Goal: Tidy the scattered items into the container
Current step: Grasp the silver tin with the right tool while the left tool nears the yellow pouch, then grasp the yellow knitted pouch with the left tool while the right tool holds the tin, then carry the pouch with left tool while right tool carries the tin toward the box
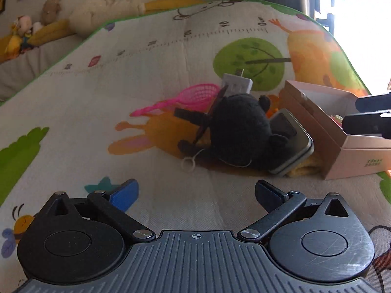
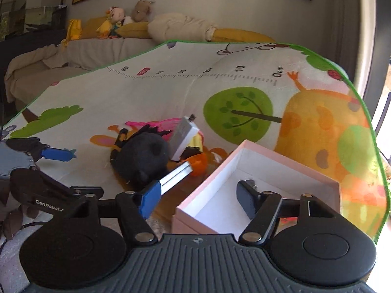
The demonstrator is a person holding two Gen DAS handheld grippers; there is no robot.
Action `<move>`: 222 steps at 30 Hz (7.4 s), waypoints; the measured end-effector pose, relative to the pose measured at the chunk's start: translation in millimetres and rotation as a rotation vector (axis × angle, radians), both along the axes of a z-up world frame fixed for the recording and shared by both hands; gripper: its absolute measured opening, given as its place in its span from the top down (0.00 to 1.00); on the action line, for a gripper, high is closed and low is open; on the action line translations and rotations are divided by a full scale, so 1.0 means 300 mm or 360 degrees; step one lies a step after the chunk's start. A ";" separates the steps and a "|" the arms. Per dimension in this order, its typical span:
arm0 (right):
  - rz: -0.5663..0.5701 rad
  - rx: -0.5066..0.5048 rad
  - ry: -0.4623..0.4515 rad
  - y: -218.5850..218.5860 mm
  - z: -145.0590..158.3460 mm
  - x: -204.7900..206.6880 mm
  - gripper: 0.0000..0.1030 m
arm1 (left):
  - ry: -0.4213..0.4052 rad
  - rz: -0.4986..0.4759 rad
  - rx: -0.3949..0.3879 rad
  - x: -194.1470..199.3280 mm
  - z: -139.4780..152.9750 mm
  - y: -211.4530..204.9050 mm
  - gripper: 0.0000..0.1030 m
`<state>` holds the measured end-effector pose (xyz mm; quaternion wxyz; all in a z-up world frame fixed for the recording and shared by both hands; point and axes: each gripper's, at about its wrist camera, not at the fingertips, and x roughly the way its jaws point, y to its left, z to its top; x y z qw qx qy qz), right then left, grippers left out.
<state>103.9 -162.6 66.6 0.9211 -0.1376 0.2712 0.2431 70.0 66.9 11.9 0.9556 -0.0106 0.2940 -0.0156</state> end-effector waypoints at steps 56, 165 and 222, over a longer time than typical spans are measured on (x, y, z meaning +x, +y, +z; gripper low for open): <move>-0.0239 0.0178 0.0265 -0.258 -0.231 -0.264 0.40 | -0.0060 -0.0889 0.0539 0.155 -0.013 -0.370 0.35; -0.0412 0.0186 0.0153 -0.336 -0.256 -0.493 0.08 | 0.0164 -0.0810 0.0131 -0.150 -0.018 -0.396 0.00; -0.0385 0.0109 0.0262 -0.323 -0.247 -0.466 0.00 | 0.0165 -0.0698 0.0035 -0.238 -0.038 -0.397 0.00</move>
